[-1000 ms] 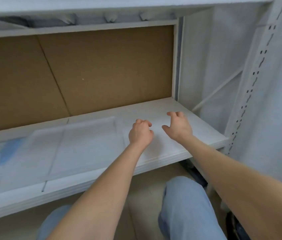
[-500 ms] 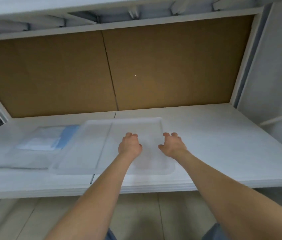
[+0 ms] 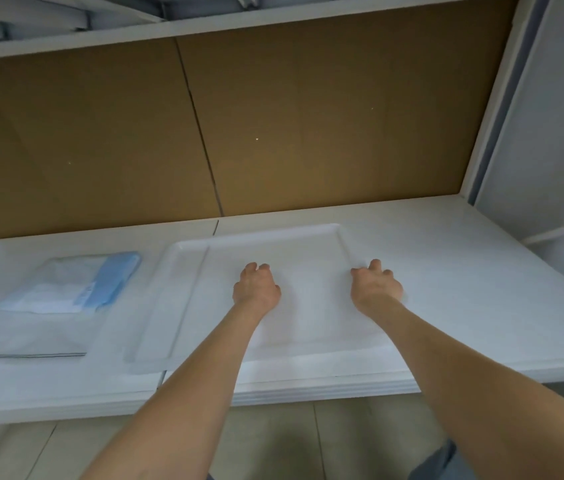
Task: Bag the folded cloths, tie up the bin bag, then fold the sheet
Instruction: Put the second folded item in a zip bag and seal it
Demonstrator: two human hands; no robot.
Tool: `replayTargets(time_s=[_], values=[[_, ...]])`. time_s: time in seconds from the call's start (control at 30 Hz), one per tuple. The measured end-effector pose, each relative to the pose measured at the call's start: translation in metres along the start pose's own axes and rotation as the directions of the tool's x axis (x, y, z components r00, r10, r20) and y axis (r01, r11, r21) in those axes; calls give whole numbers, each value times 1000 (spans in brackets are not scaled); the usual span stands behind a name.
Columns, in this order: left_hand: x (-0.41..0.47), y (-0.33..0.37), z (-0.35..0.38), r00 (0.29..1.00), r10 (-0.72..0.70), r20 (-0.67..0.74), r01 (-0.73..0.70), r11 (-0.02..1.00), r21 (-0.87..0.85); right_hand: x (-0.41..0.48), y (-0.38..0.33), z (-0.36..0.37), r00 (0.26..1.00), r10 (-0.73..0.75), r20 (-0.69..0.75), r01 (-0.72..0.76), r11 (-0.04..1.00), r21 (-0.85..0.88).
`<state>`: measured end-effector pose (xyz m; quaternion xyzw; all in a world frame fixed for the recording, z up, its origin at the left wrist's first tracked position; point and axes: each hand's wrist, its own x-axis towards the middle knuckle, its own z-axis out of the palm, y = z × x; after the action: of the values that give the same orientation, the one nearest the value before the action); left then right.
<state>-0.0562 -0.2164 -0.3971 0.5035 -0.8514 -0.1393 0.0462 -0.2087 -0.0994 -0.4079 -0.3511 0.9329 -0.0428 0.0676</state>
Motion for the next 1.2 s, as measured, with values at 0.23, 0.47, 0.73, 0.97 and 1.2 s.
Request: replayTargets(time_s=[0.23,0.47,0.73,0.97,1.2], values=[[20,7,12,983,-108,-150,132,978,164,20,69,-15,985,165,-43,-167,984,-66],[32,-8,8,919,-387,-73,393,910,131,32,78,-17,967,236,-95,-242,968,-64],[26,0,3,960,-282,2,282,959,13,26,0,-7,997,-13,-70,12,1000,-10],[14,-40,-19,982,-165,-87,161,986,-51,8,-79,-9,981,-173,-87,179,982,58],[5,-127,-48,943,-272,-191,281,959,23,-19,-178,-6,931,-356,-85,366,917,159]])
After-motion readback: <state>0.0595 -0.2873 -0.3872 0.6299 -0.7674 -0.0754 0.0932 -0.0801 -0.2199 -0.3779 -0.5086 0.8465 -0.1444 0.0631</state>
